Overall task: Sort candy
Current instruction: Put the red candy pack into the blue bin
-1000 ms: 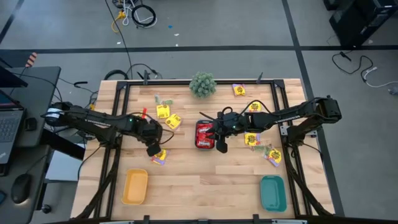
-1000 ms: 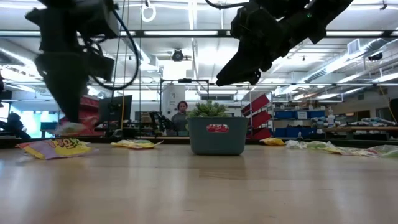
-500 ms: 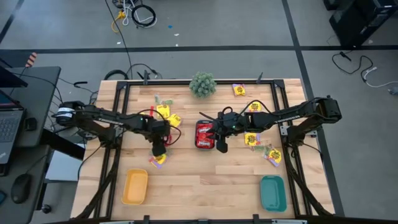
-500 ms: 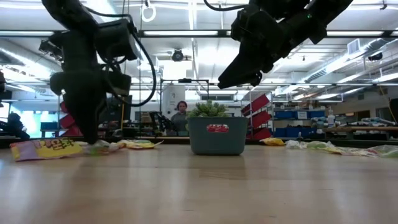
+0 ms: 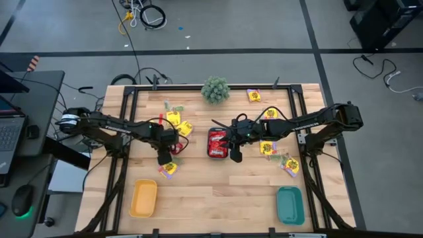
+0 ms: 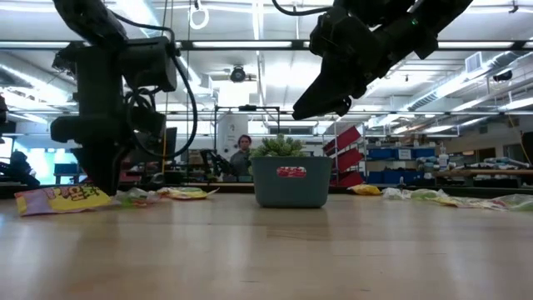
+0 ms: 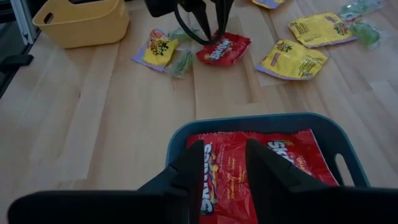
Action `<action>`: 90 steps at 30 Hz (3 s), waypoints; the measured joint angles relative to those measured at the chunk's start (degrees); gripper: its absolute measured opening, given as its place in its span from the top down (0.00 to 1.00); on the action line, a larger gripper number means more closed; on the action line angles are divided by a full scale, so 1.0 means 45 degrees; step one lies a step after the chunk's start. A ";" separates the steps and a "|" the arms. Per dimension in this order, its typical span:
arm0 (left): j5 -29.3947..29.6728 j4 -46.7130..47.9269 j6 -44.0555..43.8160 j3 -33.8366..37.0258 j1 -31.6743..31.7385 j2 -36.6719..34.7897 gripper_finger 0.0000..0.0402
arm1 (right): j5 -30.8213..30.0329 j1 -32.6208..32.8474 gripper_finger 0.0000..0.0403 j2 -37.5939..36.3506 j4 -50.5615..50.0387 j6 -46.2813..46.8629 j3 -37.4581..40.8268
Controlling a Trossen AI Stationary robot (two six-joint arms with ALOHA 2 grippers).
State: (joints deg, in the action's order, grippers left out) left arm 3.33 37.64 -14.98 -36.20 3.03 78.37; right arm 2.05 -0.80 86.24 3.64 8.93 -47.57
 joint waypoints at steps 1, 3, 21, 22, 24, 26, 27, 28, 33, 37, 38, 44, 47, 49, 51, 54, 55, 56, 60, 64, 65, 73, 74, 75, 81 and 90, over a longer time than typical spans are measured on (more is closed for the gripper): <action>0.0000 -0.0126 -0.0004 0.0070 0.0000 0.0000 0.75 | -0.0016 0.0000 0.74 0.0000 0.0000 0.0000 0.0000; 0.0025 -0.0473 0.0000 0.0198 -0.0005 0.0000 0.82 | -0.0020 0.0000 0.74 0.0000 0.0003 -0.0015 0.0000; -0.0114 -0.1340 0.0313 -0.0450 0.0000 0.0005 1.00 | -0.0020 0.0000 0.74 0.0000 -0.0196 0.0014 0.0000; -0.0192 -0.1364 0.0316 -0.0539 0.0000 0.0005 1.00 | -0.0020 0.0000 0.74 0.0000 -0.0199 0.0014 0.0000; -0.0154 -0.1334 0.0328 -0.0605 0.0000 0.0005 1.00 | -0.0020 0.0000 0.74 0.0000 -0.0199 0.0014 0.0000; 0.0010 -0.1068 0.0767 -0.0605 0.0000 0.0005 0.98 | -0.0020 0.0000 0.74 0.0000 -0.0204 0.0014 0.0000; 0.0124 -0.0886 0.1146 -0.0605 -0.0023 0.0005 0.97 | -0.0020 0.0000 0.74 0.0000 -0.0208 0.0014 0.0000; 0.0359 -0.0716 0.1492 -0.0605 -0.0101 0.0005 0.95 | -0.0020 0.0000 0.74 0.0000 -0.0209 0.0014 0.0000; 0.1183 -0.0548 0.3009 -0.0609 -0.0647 0.0005 0.80 | -0.0020 0.0000 0.74 0.0000 -0.0214 0.0004 0.0000; 0.1556 -0.0553 0.3839 -0.0609 -0.1077 0.0005 0.66 | -0.0020 0.0000 0.74 0.0000 -0.0214 -0.0010 0.0000; 0.1734 -0.0555 0.3953 -0.0609 -0.1148 0.0005 0.64 | -0.0020 0.0000 0.74 0.0000 -0.0215 -0.0017 0.0000; 0.2593 -0.0872 0.4326 -0.0289 -0.1200 0.0005 0.54 | -0.0020 0.0000 0.74 0.0000 -0.0214 -0.0124 0.0000; 0.2664 -0.1057 0.4332 -0.0148 -0.1200 0.0085 0.53 | -0.0020 0.0005 0.74 0.0000 -0.0214 -0.0232 0.0000; 0.2676 -0.1117 0.4428 -0.0099 -0.1200 0.0097 0.53 | -0.0020 0.0005 0.74 0.0000 -0.0214 -0.0263 0.0000; 0.2686 -0.1345 0.4633 -0.0048 -0.1200 0.0177 0.53 | -0.0020 0.0005 0.74 0.0000 -0.0214 -0.0263 0.0000; 0.2802 -0.1603 0.4772 0.0106 -0.1200 0.0310 0.54 | -0.0020 0.0005 0.74 0.0000 -0.0209 -0.0311 0.0000; 0.2874 -0.1781 0.4961 0.0141 -0.1200 0.0386 0.54 | -0.0020 0.0005 0.74 0.0000 -0.0209 -0.0313 0.0000; 0.2951 -0.1876 0.5046 0.0186 -0.1200 0.0449 0.55 | -0.0020 0.0005 0.74 0.0000 -0.0209 -0.0317 0.0000; 0.3090 -0.2089 0.5563 0.0170 -0.1224 0.0813 0.65 | -0.0153 0.0005 0.74 0.0000 -0.0283 -0.0337 -0.0005; 0.3055 -0.2244 0.5930 0.0160 -0.1234 0.0971 0.86 | -0.0171 0.0005 0.74 0.0000 -0.0273 -0.0360 -0.0005; 0.3105 -0.2281 0.5927 0.0119 -0.1234 0.0986 0.92 | -0.0172 0.0005 0.74 0.0000 -0.0281 -0.0360 -0.0005; 0.3959 -0.1725 0.5858 -0.0669 -0.1190 0.1001 0.99 | -0.0210 0.0008 0.74 -0.0132 -0.0339 -0.0270 -0.0005; 0.3932 -0.1490 0.5860 -0.0855 -0.1200 0.1001 1.00 | -0.0211 0.0032 0.74 -0.0206 -0.0397 -0.0257 -0.0005; 0.3913 -0.1244 0.5861 -0.1071 -0.1196 0.1001 1.00 | -0.0215 0.0051 0.74 -0.0306 -0.0418 -0.0220 -0.0005; 0.4314 -0.1128 0.6338 -0.2192 -0.1189 0.0415 1.00 | -0.1004 0.0260 0.74 -0.1328 -0.1391 -0.0061 -0.0005; 0.3951 -0.3531 1.0514 -0.3347 -0.0581 0.0171 1.00 | -0.2153 0.0529 0.74 -0.2917 -0.2999 0.0159 -0.0005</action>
State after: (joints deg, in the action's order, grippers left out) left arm 21.11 21.75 32.33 -51.26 0.41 79.14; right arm -7.64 1.58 73.11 -9.86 9.64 -47.59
